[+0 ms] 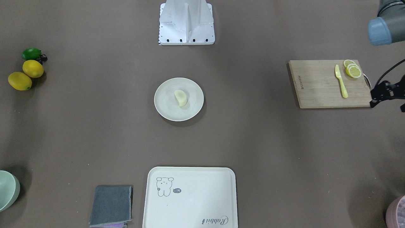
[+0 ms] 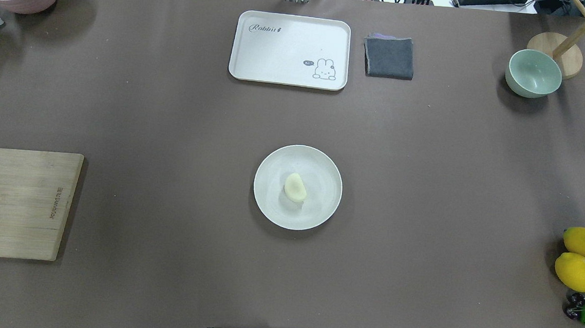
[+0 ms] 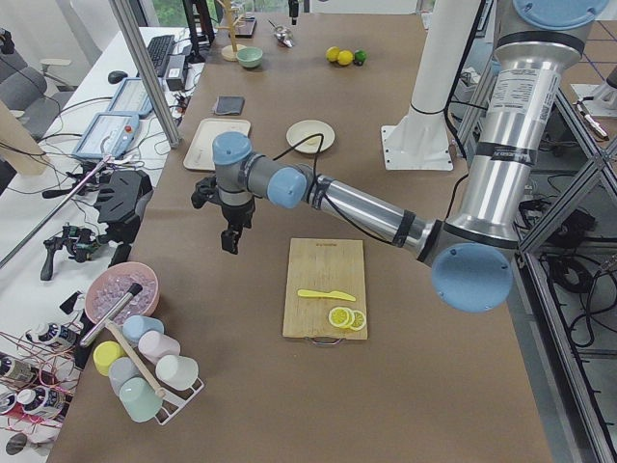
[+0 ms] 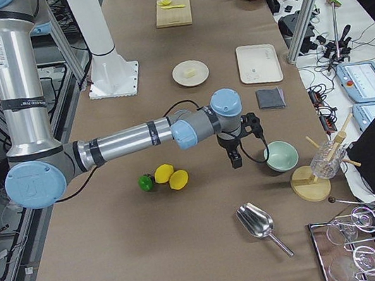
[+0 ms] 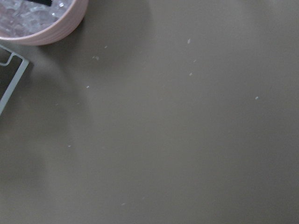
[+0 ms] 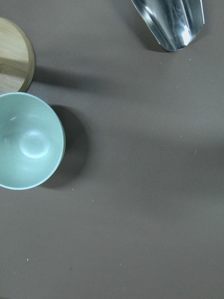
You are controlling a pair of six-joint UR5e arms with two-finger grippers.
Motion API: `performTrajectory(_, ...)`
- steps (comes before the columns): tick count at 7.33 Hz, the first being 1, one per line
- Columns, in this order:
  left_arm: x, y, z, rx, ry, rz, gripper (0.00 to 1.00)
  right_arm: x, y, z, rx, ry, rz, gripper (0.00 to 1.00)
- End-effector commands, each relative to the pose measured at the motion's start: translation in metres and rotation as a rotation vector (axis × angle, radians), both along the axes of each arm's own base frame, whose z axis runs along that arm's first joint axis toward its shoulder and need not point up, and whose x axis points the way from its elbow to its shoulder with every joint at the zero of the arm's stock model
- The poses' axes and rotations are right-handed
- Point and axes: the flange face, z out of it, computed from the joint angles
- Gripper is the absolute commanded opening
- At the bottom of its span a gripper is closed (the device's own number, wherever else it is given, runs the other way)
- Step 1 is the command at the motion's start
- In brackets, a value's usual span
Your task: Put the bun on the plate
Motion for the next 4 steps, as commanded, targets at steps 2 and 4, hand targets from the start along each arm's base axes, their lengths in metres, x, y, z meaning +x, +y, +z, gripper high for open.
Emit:
performTrajectory(2,-0.119,0.024,0.121,-0.006,-0.021,0.058,0.97,0.024,-0.007,-0.002,0.005,0.022,-0.019,1.0)
performTrajectory(4,-0.124,0.041,0.162,-0.067,-0.014,0.045,0.97,0.023,-0.008,-0.003,0.011,0.022,-0.025,1.0)
